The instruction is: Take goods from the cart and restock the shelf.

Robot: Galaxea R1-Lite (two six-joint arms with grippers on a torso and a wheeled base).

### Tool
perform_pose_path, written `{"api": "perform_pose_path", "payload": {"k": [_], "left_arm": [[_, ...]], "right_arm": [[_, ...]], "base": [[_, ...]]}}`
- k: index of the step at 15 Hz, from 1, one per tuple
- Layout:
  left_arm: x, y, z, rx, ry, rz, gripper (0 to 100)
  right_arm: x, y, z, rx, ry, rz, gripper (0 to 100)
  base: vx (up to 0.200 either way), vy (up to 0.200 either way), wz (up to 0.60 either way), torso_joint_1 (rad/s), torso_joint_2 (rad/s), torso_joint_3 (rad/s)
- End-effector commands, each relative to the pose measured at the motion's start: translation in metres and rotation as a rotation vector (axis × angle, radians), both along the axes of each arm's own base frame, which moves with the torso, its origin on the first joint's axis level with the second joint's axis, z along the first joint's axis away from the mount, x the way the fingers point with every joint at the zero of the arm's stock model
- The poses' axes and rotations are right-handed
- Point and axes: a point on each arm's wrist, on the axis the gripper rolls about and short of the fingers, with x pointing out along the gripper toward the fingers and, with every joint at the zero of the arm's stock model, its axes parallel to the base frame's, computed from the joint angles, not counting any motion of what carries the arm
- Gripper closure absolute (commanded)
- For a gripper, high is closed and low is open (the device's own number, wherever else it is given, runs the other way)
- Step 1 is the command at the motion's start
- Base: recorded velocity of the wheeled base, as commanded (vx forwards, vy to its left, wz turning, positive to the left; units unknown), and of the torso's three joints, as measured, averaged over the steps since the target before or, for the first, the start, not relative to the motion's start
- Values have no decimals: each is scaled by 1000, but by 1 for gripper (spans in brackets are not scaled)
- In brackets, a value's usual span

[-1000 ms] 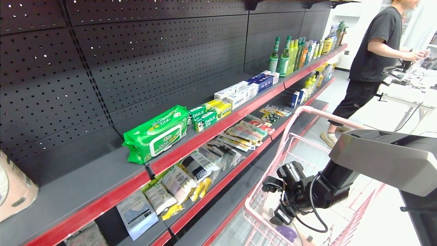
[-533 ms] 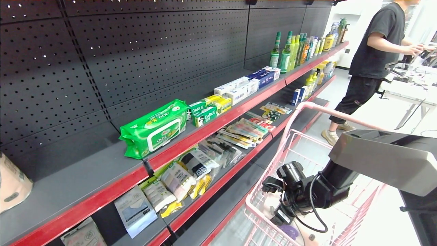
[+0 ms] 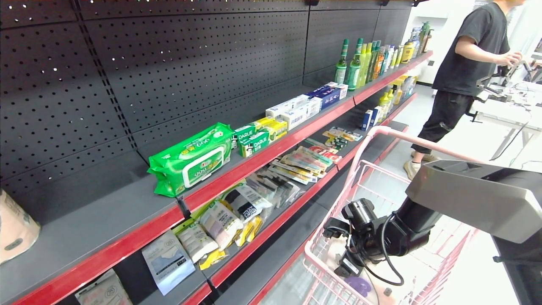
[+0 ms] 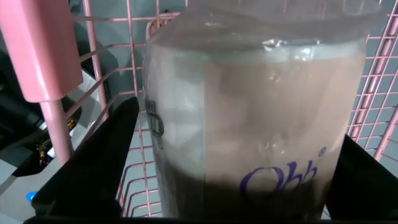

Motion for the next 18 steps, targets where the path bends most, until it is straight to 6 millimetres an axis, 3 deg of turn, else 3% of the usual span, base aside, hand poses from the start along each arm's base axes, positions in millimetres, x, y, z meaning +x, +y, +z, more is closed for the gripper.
{"api": "perform_pose_path", "payload": {"k": [1,7,8,9,10,11,12,16,18], "left_arm": [[0,0,0,0,1,0,0],[0,0,0,0,1,0,0],[0,0,0,0,2,0,0],[0,0,0,0,2,0,0],[0,0,0,0,2,0,0],[0,0,0,0,2,0,0],[0,0,0,0,2,0,0],[0,0,0,0,2,0,0],[0,0,0,0,2,0,0]], "right_arm": [[0,0,-1,2,3,-2,100],[-1,1,-2,11,7,-26,100],[-4,2,6,23,-3,-42,100],[-5,4,34,44,-61,-69,100],[-7,2,48,33,-79,-104,100],[-7,2,49,31,-80,-107,100],[-13,-2,81,64,-99,-189,100],[-19,-17,124,138,-185,-292,100],[-37,-30,146,146,-231,-310,100]], "base": [[0,0,0,0,0,0],[0,0,0,0,0,0],[0,0,0,0,0,0],[0,0,0,0,0,0],[0,0,0,0,0,0],[0,0,0,0,0,0],[0,0,0,0,0,0],[0,0,0,0,0,0],[0,0,0,0,0,0]]}}
